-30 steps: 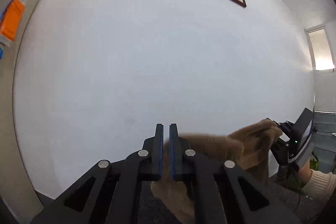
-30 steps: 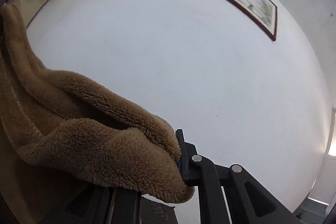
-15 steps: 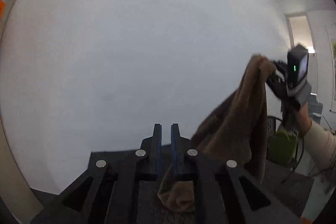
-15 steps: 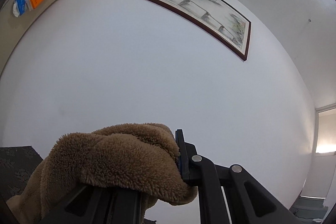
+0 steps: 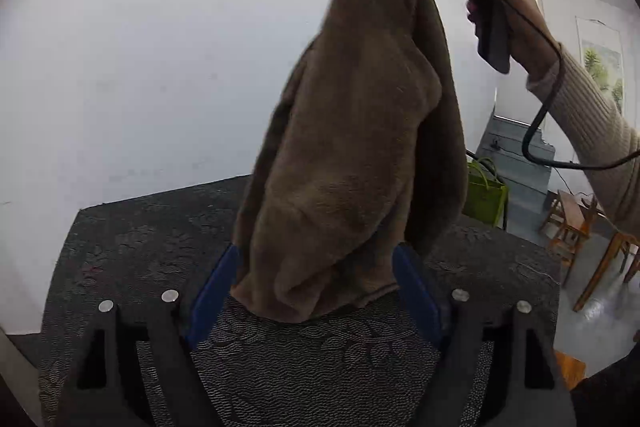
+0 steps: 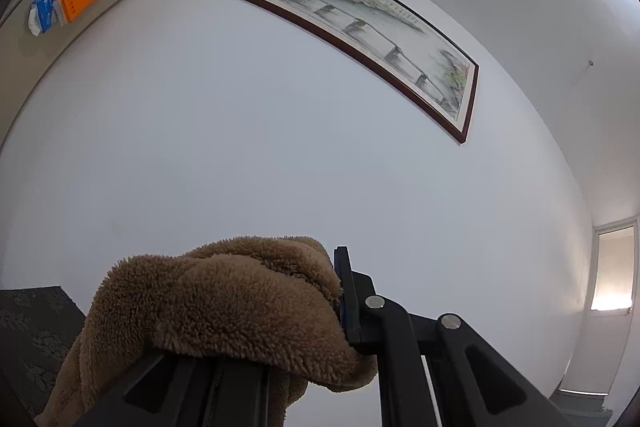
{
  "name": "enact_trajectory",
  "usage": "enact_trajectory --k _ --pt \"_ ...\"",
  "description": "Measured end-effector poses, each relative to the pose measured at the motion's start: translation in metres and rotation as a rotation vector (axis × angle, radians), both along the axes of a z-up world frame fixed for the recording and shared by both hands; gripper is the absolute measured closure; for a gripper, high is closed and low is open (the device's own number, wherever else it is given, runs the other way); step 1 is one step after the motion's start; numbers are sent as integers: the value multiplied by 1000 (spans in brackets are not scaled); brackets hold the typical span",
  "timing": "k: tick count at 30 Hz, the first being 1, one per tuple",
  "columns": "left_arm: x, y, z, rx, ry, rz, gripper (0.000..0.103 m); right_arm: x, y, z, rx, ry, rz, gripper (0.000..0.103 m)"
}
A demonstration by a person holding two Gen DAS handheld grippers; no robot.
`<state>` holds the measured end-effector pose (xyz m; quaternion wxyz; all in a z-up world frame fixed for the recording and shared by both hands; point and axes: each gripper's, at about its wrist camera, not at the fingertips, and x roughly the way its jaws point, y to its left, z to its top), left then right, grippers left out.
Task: Fold clothes
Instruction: 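Raise the blanket high with both grippers, holding two edges apart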
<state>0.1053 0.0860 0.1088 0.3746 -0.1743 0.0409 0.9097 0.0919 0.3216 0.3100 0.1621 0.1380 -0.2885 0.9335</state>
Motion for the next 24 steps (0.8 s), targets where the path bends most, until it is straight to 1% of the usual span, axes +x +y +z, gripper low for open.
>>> enact_trajectory --k 3,4,6,7,8,9,10,13,15,18,19,21,24 --pt "-6 22 -4 -24 13 12 19 7 -6 -1 -2 3 14 92" --pt "-8 23 -2 -26 17 18 19 10 -7 -2 -1 6 17 92" --pt "-18 26 0 -5 22 50 19 15 -10 -3 2 12 21 92" --pt "-26 26 4 11 3 64 27 18 -10 -3 5 16 23 92" --pt "-33 25 7 28 -16 78 50 21 -10 -3 6 19 24 92" --pt "-41 25 10 45 -36 92 63 23 -9 -2 5 21 23 92" --pt "-47 21 13 66 -54 124 89 25 -8 -2 3 24 22 92" --pt "-59 7 21 144 -85 217 91 32 -1 -4 -7 27 13 92" --pt "-58 -12 35 222 -58 285 91 34 8 -4 -21 22 4 92" --pt "-44 -45 69 341 25 363 91 40 23 -13 -56 -13 5 92" --pt "-38 -54 81 370 61 387 91 41 29 -18 -77 -42 17 92" --pt "-22 -69 108 418 143 428 91 44 40 -27 -117 -100 40 92" --pt "3 -81 139 460 256 461 91 48 57 -41 -178 -186 76 92"
